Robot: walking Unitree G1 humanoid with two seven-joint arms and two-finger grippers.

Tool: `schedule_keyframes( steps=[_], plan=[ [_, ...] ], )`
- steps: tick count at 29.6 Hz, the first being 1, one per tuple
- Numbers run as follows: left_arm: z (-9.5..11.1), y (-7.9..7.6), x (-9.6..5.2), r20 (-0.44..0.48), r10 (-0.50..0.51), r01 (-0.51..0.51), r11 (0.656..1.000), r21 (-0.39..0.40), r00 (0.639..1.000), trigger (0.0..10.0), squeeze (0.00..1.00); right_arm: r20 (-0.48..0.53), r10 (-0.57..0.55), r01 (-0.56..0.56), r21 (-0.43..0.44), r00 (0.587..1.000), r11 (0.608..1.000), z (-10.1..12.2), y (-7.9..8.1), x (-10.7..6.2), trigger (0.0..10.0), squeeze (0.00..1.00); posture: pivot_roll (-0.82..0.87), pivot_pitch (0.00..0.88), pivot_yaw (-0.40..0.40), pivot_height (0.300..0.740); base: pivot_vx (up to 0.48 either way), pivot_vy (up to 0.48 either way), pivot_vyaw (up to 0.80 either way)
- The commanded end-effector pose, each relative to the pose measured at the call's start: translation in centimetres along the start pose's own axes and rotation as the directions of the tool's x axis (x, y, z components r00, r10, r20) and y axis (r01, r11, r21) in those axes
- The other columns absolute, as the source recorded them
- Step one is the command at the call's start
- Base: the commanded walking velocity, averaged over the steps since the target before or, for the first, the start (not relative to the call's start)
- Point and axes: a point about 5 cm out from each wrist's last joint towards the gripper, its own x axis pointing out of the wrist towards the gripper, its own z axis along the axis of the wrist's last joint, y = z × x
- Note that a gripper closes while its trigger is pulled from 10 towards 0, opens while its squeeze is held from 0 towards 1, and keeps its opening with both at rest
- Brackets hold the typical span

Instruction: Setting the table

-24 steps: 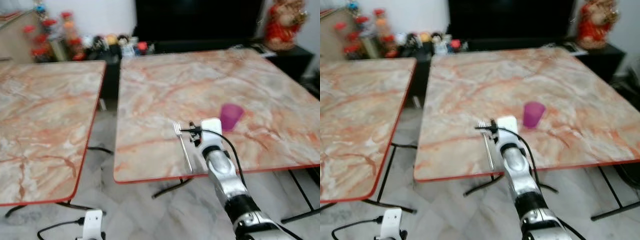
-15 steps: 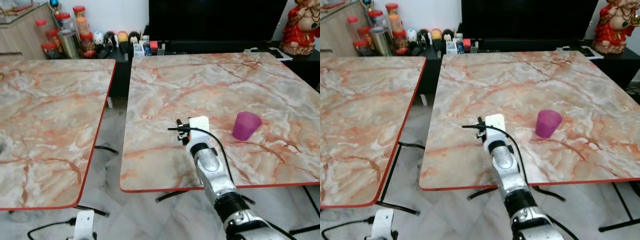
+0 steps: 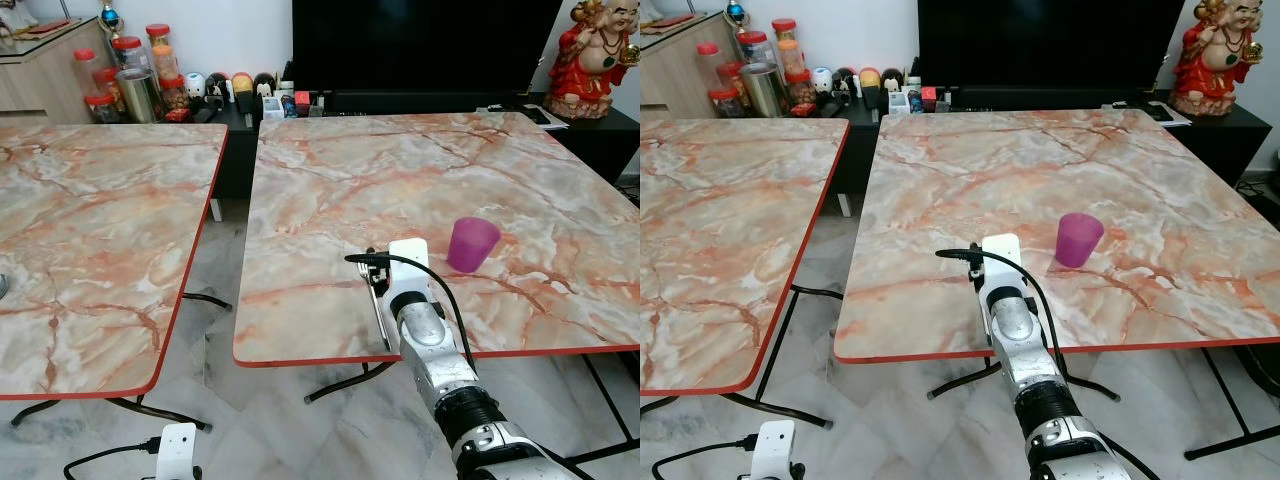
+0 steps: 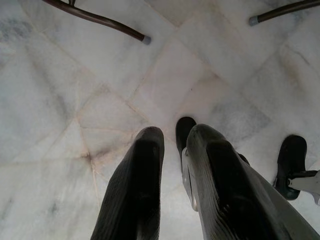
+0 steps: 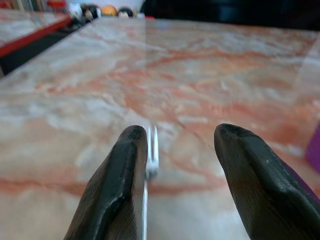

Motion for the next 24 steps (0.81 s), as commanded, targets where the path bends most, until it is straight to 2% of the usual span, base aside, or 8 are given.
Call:
schedule_keyframes(
  steps=[1,14,24],
  plan=[
    [-0.2,0.4,0.0,-0.017,0.004,-0.004,1.0,0.002,1.0,10.0,0.0,-0.01,-0.014,0.014,0.001,1.0,1.0,0.5,-0.1,0.4,10.0,0.0,-0.05,0.019,0.005,0.74,0.0,0.0,0.0],
    [0.3,0.6,0.1,-0.008,0.01,-0.01,1.0,0.007,1.0,10.0,0.0,-0.036,0.088,-0.088,0.01,0.995,0.996,0.9,2.0,0.6,10.0,0.0,-0.05,0.028,0.016,0.74,0.0,0.0,0.0],
    [0.0,0.6,0.0,-0.017,0.007,-0.007,1.0,0.005,1.0,10.0,0.0,-0.115,0.036,-0.039,-0.026,0.993,0.999,0.7,1.6,1.2,10.0,0.0,-0.04,0.023,0.012,0.74,0.0,0.0,0.0]
  ],
)
